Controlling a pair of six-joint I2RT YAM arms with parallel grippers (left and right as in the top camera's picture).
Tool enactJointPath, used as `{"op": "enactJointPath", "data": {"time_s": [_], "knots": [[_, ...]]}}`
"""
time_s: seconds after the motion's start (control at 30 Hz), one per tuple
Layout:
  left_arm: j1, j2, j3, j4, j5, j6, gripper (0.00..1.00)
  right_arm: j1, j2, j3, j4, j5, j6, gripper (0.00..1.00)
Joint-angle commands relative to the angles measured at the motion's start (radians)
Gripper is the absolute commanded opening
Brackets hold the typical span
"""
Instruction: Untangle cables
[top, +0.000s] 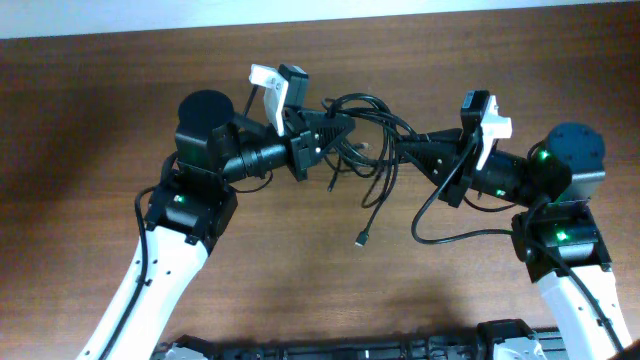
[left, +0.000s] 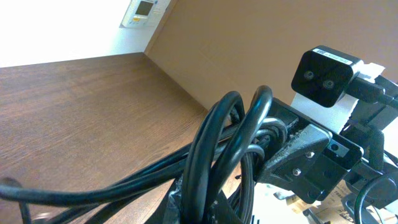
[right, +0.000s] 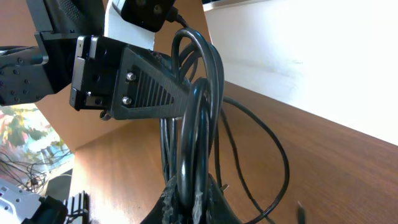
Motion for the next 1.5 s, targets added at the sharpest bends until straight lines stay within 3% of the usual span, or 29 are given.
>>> {"op": "enactJointPath", "data": {"time_s": [0.0,0.17,0.37,0.73,1.1,1.47], "knots": [[-0.001,-0.017,0.02,0.039,0.07,0.016,0.0,-0.005,-0.005,0.009,-0.002,0.007,-0.005,0.04],[-0.001,-0.063,0.02,0.118,0.171,0.016,0.0,-0.005,-0.005,0.009,-0.082,0.138,-0.005,0.04],[-0.001,-0.142,0.02,0.12,0.183,0.016,0.0,-0.005,-0.005,0.009,-0.092,0.241,0.039,0.04],[-0.001,-0.186,0.02,0.094,0.231,0.016,0.0,-0.005,-0.005,0.009,-0.092,0.244,0.045,0.04],[0.001,-0.19,0.02,0.143,0.178,0.017,0.0,-0.006,-0.005,0.009,-0.202,0.505,0.28,0.04],[0.176,-0.204,0.02,0.007,0.151,0.017,0.0,-0.006,-0.005,0.009,-0.307,0.593,0.298,0.04]]}}
